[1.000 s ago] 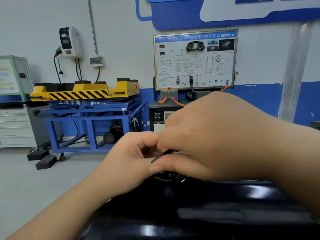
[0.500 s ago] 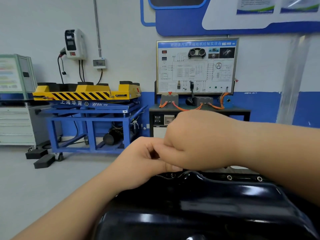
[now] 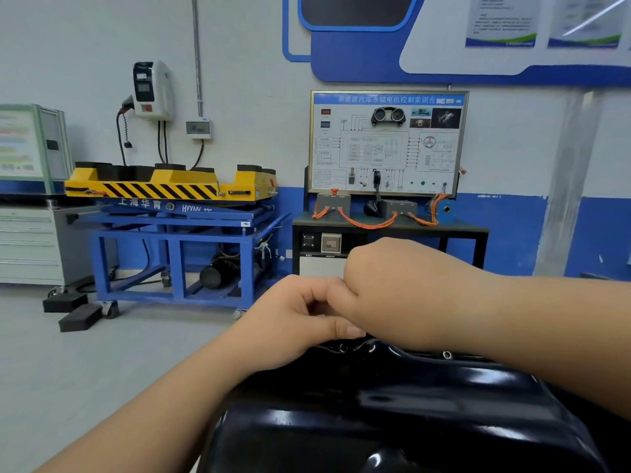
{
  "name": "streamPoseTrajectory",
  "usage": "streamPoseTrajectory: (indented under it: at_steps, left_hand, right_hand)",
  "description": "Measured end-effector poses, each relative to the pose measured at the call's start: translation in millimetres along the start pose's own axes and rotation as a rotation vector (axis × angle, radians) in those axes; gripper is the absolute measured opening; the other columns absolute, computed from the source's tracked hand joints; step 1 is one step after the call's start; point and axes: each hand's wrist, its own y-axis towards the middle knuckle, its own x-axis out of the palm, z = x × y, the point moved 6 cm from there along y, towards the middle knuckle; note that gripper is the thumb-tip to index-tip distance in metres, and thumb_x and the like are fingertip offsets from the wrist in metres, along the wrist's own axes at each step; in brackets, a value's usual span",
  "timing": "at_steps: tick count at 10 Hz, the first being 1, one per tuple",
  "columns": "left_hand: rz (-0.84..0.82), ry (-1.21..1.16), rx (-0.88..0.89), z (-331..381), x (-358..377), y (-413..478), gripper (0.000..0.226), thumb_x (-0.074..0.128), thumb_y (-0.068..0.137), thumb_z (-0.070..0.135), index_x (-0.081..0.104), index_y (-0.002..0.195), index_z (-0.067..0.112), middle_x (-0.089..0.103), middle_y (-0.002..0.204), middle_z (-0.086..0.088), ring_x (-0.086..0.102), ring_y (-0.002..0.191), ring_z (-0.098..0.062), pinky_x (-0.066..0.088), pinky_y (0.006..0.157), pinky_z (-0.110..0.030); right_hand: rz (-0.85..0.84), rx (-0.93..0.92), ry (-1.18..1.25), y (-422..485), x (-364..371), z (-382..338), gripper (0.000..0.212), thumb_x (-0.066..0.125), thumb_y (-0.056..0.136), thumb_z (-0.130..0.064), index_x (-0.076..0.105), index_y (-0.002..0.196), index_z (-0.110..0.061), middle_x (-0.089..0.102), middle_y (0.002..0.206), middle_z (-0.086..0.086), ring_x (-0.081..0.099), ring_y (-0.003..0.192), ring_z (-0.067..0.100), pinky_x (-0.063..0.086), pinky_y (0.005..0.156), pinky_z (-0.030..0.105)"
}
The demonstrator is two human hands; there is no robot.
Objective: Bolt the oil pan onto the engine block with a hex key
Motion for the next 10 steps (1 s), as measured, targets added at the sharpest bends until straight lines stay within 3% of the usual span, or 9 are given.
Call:
streamPoseTrajectory:
  at_steps: [1, 2, 3, 4, 6, 7, 8, 9, 10]
  left_hand:
    - [-0.015, -0.011, -0.014, -2, 0, 1, 0.024, 0.072, 0.075, 0.003, 0.073, 0.07, 0.027, 0.072, 0.077, 0.009, 0.068, 0.079, -0.007, 0.049, 0.075, -0.017]
    - [-0.016, 0.004, -0.031, -3, 0, 1, 0.013, 0.071, 0.073, 0.016, 0.074, 0.075, 0.028, 0.073, 0.082, 0.004, 0.068, 0.085, -0.014, 0.052, 0.08, -0.026]
    - [0.0, 0.073, -0.085, -5, -2, 1, 0.006, 0.072, 0.076, 0.021, 0.075, 0.081, 0.022, 0.072, 0.085, -0.012, 0.066, 0.087, -0.033, 0.05, 0.087, -0.048]
    - [-0.006, 0.136, -0.105, -3, -2, 3, 0.008, 0.071, 0.078, 0.015, 0.074, 0.085, 0.014, 0.069, 0.085, -0.02, 0.063, 0.087, -0.039, 0.048, 0.086, -0.053]
    - [-0.012, 0.191, -0.127, -2, -1, 2, 0.018, 0.072, 0.078, 0.011, 0.075, 0.079, 0.029, 0.073, 0.085, -0.008, 0.067, 0.087, -0.029, 0.049, 0.088, -0.048]
    - [-0.015, 0.194, -0.127, -1, -2, 3, 0.031, 0.071, 0.077, 0.006, 0.074, 0.072, 0.036, 0.073, 0.081, -0.003, 0.067, 0.083, -0.026, 0.052, 0.085, -0.043]
    - [-0.023, 0.204, -0.116, 2, -3, 2, 0.039, 0.07, 0.077, 0.001, 0.073, 0.069, 0.039, 0.072, 0.077, 0.007, 0.067, 0.079, -0.016, 0.053, 0.082, -0.037]
    - [-0.026, 0.276, -0.069, 10, 0, 2, 0.023, 0.069, 0.08, 0.006, 0.074, 0.08, 0.029, 0.073, 0.084, -0.005, 0.067, 0.082, -0.022, 0.054, 0.082, -0.035]
    - [0.107, 0.3, 0.017, 36, -8, 3, 0.011, 0.064, 0.083, 0.014, 0.072, 0.08, 0.022, 0.07, 0.078, -0.009, 0.065, 0.073, -0.022, 0.055, 0.069, -0.027]
  right_hand:
    - [-0.009, -0.126, -0.156, -6, -4, -9, 0.03, 0.04, 0.097, -0.014, 0.033, 0.069, -0.009, 0.031, 0.06, 0.0, 0.029, 0.045, 0.012, 0.015, 0.036, 0.024]
    - [-0.038, -0.06, -0.035, -4, -6, -6, 0.04, 0.032, 0.102, -0.018, 0.024, 0.063, -0.013, 0.031, 0.06, 0.001, 0.03, 0.048, 0.012, 0.018, 0.04, 0.026]
    - [-0.102, 0.081, 0.237, -5, -5, 5, 0.046, 0.027, 0.103, -0.03, 0.027, 0.059, -0.02, 0.035, 0.06, -0.002, 0.031, 0.051, 0.01, 0.025, 0.044, 0.023]
    - [-0.052, 0.112, 0.264, -8, -6, 10, 0.048, 0.027, 0.102, -0.034, 0.03, 0.056, -0.019, 0.036, 0.059, -0.001, 0.034, 0.051, 0.011, 0.026, 0.044, 0.028]
    - [-0.025, -0.01, 0.014, -5, -6, -3, 0.037, 0.036, 0.1, -0.014, 0.03, 0.063, -0.009, 0.032, 0.062, 0.002, 0.033, 0.049, 0.015, 0.02, 0.04, 0.026]
    - [0.022, 0.045, 0.129, -6, -6, -1, 0.041, 0.037, 0.1, -0.015, 0.028, 0.06, -0.012, 0.03, 0.059, 0.0, 0.031, 0.048, 0.013, 0.021, 0.039, 0.026]
    - [0.02, 0.129, 0.351, -9, -3, 7, 0.045, 0.033, 0.101, -0.026, 0.034, 0.057, -0.015, 0.037, 0.056, 0.0, 0.035, 0.049, 0.013, 0.025, 0.043, 0.027]
    - [-0.014, 0.171, 0.514, -19, 2, 17, 0.051, 0.029, 0.1, -0.04, 0.048, 0.061, -0.014, 0.045, 0.057, 0.002, 0.048, 0.058, 0.02, 0.035, 0.049, 0.031]
    - [0.05, 0.211, 0.586, -37, -5, 27, 0.064, 0.023, 0.093, -0.057, 0.065, 0.08, -0.01, 0.06, 0.066, 0.003, 0.058, 0.066, 0.017, 0.047, 0.064, 0.032]
